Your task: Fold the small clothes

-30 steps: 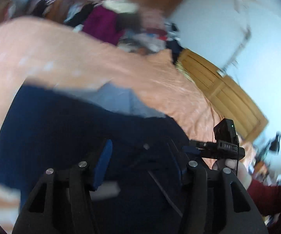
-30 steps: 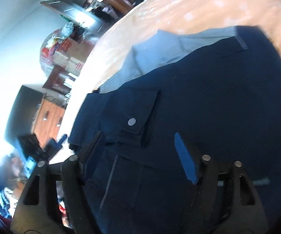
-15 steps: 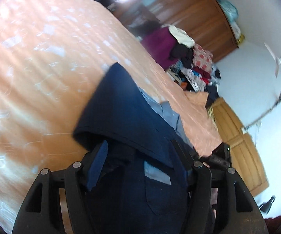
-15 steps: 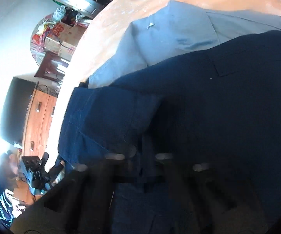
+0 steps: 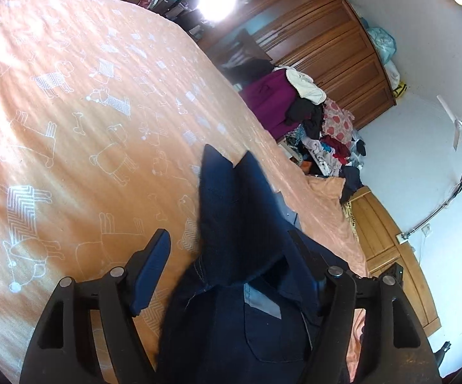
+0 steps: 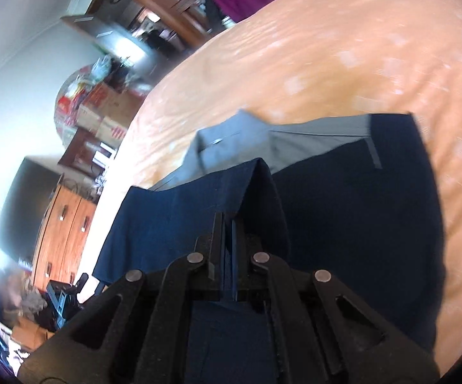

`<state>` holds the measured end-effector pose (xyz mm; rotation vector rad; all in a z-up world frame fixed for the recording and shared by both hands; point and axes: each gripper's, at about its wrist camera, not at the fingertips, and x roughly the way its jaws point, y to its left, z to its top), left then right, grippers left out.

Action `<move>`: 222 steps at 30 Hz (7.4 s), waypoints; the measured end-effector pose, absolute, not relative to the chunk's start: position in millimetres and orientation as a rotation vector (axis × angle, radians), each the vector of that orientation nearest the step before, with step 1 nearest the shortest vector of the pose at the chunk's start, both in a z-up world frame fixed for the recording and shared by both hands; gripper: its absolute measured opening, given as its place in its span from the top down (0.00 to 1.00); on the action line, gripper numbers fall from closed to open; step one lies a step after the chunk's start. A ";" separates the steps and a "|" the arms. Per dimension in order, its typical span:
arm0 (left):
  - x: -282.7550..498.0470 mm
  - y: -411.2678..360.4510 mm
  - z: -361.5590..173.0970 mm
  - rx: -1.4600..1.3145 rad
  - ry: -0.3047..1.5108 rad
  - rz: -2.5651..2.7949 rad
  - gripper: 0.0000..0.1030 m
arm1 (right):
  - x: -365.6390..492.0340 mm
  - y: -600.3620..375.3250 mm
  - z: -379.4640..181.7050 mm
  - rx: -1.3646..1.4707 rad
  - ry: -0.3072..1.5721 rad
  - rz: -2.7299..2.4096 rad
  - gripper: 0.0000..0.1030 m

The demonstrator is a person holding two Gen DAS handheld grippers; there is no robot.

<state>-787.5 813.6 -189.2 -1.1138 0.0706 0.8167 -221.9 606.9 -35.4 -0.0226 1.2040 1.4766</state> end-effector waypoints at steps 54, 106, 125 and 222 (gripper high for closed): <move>-868.1 689.7 -98.5 -1.025 0.555 0.644 0.25 | -229.5 318.3 -32.9 -0.348 1.252 1.404 0.44; -870.8 629.6 -58.5 -1.154 0.119 0.290 0.85 | -254.3 280.7 -13.8 0.143 1.414 1.575 0.98; -809.5 778.2 -48.4 -1.095 0.381 0.402 0.57 | -203.1 464.1 -34.7 -0.169 1.439 1.618 0.57; -694.3 890.5 -53.1 -1.218 0.265 0.395 0.88 | -146.1 573.5 39.1 -0.229 0.856 1.570 0.96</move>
